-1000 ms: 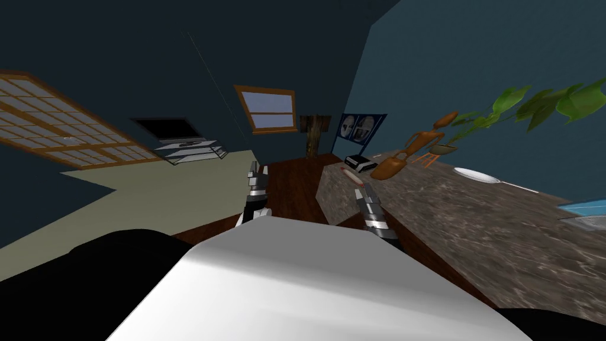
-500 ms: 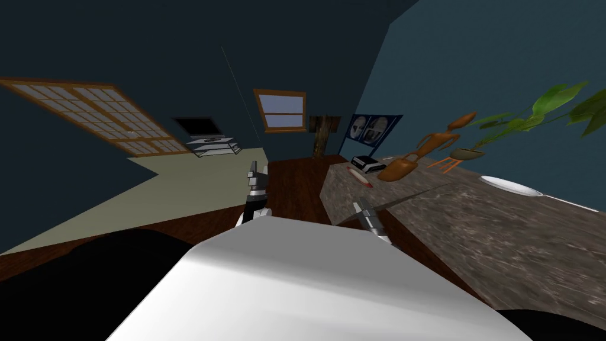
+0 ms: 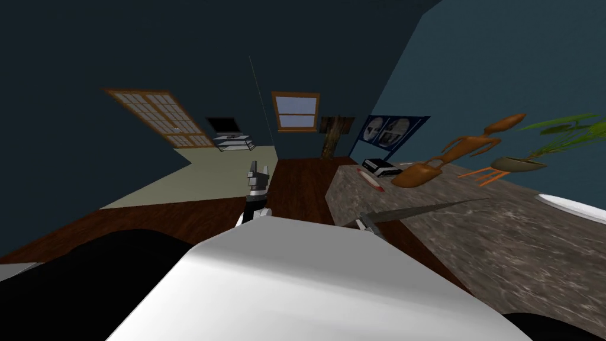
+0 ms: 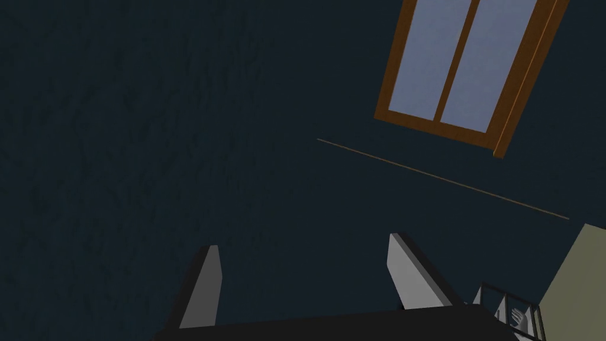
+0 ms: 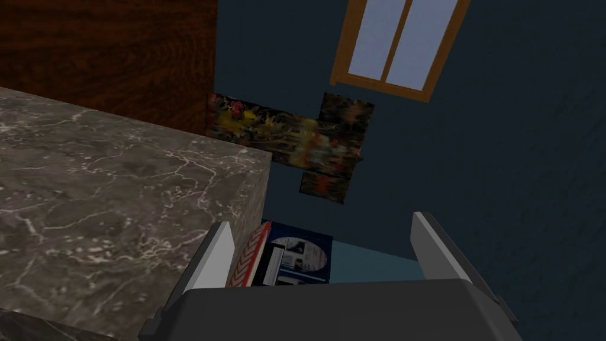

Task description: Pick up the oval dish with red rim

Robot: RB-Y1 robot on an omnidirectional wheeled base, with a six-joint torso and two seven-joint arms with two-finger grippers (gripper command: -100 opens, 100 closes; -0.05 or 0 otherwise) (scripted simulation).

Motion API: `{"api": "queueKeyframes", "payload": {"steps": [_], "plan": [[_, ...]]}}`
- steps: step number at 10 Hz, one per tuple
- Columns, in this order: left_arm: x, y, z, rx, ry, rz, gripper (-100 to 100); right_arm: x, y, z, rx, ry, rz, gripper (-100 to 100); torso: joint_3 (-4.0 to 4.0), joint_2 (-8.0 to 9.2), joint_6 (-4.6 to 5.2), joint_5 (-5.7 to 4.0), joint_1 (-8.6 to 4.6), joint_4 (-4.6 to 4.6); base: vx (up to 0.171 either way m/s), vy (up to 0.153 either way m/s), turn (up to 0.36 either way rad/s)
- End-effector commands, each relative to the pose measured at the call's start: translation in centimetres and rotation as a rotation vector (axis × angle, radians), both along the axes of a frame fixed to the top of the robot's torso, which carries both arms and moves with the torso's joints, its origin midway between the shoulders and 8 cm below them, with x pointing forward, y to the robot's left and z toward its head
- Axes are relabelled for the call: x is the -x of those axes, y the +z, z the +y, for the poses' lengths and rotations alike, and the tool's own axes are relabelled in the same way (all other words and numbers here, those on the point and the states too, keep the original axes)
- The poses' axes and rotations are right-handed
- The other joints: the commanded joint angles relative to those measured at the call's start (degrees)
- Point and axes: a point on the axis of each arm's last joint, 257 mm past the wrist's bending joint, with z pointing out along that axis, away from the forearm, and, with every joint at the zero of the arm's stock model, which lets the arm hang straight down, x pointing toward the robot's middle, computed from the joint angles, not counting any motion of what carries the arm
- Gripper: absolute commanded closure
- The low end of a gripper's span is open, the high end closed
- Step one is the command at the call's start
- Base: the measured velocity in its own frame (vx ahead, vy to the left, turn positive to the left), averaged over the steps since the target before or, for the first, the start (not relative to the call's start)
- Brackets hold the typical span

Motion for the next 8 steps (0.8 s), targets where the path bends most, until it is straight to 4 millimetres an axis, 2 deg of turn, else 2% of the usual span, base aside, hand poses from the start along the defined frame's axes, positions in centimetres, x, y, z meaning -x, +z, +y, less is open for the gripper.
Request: {"api": "queueKeyframes", "payload": {"steps": [1,2,3,4,5,6,7,8], "plan": [[0.0,0.0,0.0,0.0,0.0,0.0,0,0.9,-1.8,-0.9,0.013,0.013,0.051,-100,0.0,0.0,0.0,0.0,0.0,0.0,-0.064,0.003,0.183],[0.0,0.0,0.0,0.0,0.0,0.0,0,3.1,-3.4,-1.4,0.023,0.031,0.121,-100,-0.06,-0.12,0.02,-0.02,-0.02,-0.01,-0.066,0.023,0.343],[0.0,0.0,0.0,0.0,0.0,0.0,0,3.4,-4.0,-1.8,0.029,0.029,0.136,-100,-0.08,-0.13,-0.01,-0.01,0.02,-0.03,-0.047,0.012,0.141],[0.0,0.0,0.0,0.0,0.0,0.0,0,6.2,-6.0,-2.8,0.044,0.042,0.222,-100,-0.11,-0.2,0.04,-0.01,-0.01,-0.03,-0.045,0.019,0.32],[0.0,0.0,0.0,0.0,0.0,0.0,0,6.2,-6.0,-2.8,0.046,0.046,0.223,-100,-0.13,-0.22,-0.01,0.0,0.01,-0.05,-0.039,0.012,0.181],[0.0,0.0,0.0,0.0,0.0,0.0,0,8.9,-7.4,-3.7,0.055,0.057,0.301,-100,-0.14,-0.25,0.04,-0.01,-0.01,-0.05,-0.039,0.02,0.337],[0.0,0.0,0.0,0.0,0.0,0.0,0,9.2,-7.8,-4.0,0.063,0.061,0.313,-100,-0.15,-0.25,-0.01,0.0,-0.01,-0.05,-0.03,0.01,0.167],[0.0,0.0,0.0,0.0,0.0,0.0,0,12.1,-9.1,-5.0,0.073,0.07,0.394,-100,-0.16,-0.29,0.04,-0.02,-0.03,-0.05,-0.025,0.015,0.373]]}}
